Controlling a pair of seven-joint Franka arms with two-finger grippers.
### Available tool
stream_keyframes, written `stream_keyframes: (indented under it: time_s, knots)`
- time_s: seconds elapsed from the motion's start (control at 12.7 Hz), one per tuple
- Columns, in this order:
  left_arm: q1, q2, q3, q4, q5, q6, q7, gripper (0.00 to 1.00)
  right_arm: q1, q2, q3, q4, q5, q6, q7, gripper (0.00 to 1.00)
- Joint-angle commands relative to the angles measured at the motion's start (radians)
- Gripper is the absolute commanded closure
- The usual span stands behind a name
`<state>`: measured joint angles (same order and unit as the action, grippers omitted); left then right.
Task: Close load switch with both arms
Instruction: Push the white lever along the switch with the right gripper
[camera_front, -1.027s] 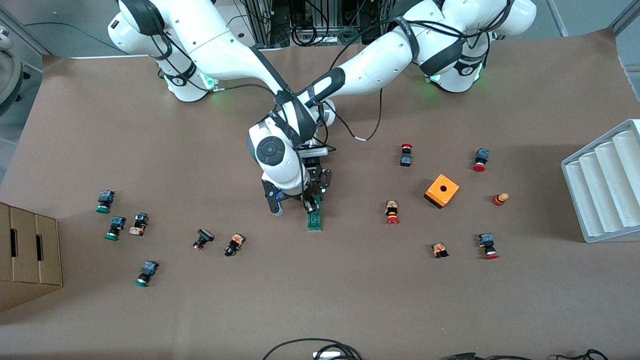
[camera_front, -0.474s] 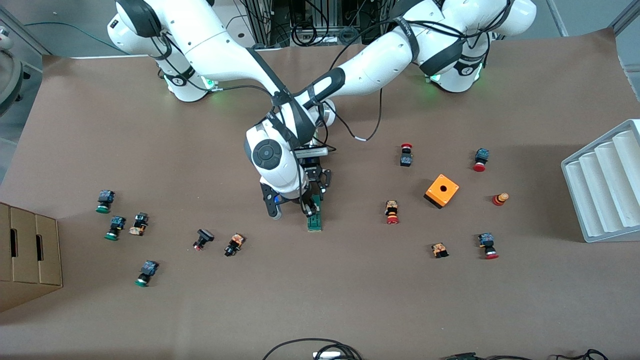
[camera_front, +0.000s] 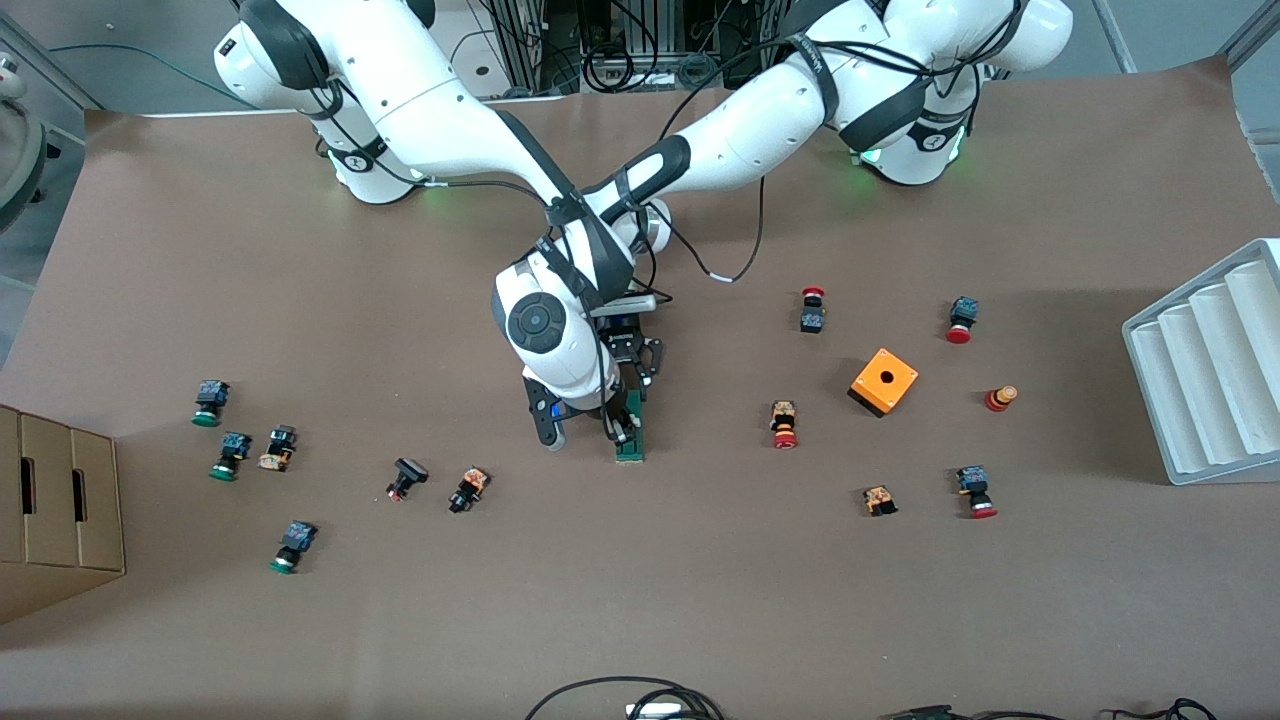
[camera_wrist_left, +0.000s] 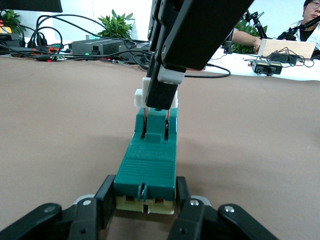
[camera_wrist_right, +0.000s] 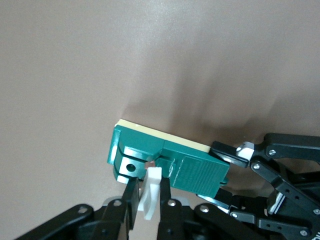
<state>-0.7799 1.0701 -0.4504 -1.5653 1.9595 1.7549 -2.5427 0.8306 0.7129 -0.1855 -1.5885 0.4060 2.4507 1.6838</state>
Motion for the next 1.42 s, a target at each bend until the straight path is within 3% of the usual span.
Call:
stream_keyframes:
  time_s: [0.0, 1.34]
  knots:
    - [-0.001, 0.021, -0.005, 0.021, -0.001, -0.006, 0.004, 0.45, -0.025, 0.049, 0.009, 0.097, 0.042, -0.031, 0.001, 0.78]
    - [0.002, 0.021, -0.005, 0.018, -0.002, -0.003, 0.007, 0.43, -0.068, 0.134, 0.021, 0.219, 0.053, -0.067, -0.003, 0.79]
